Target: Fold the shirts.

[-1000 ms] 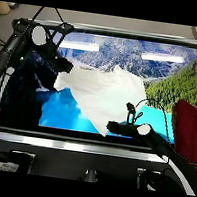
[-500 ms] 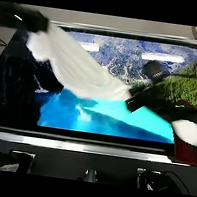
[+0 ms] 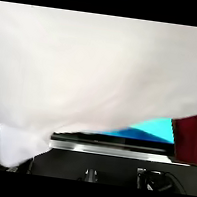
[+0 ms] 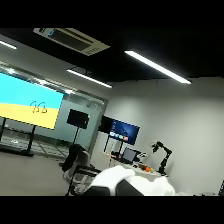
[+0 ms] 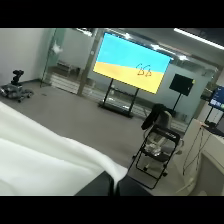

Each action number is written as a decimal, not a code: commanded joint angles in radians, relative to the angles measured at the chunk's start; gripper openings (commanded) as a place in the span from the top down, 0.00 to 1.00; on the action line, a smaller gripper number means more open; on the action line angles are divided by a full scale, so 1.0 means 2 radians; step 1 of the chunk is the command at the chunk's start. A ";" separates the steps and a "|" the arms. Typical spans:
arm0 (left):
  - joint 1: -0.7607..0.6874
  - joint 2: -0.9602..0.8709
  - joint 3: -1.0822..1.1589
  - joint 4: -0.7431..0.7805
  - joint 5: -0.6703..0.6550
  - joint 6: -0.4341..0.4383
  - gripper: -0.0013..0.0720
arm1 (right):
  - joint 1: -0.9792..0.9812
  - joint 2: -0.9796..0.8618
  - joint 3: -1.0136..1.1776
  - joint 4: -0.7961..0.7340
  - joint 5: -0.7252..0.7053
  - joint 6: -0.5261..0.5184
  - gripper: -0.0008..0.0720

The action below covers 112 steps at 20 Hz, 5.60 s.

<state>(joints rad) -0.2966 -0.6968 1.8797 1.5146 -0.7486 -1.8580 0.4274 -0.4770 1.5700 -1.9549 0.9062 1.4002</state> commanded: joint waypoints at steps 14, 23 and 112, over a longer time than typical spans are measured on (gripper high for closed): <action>0.000 -0.139 -0.324 0.089 -0.022 0.009 0.95 | 0.000 -0.335 -0.136 -0.122 0.029 0.226 0.96; 0.000 -0.309 -0.323 -0.031 0.027 0.007 0.95 | 0.000 -0.434 -0.137 -0.119 0.013 0.276 0.96; 0.163 -0.004 -0.015 -0.161 -0.016 0.146 0.95 | -0.382 -0.112 0.086 0.356 0.131 -0.266 0.97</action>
<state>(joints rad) 0.0299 -0.6739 1.8446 1.1019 -0.7086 -1.5234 -0.3359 -0.6525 1.7405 -1.2278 0.9874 0.8593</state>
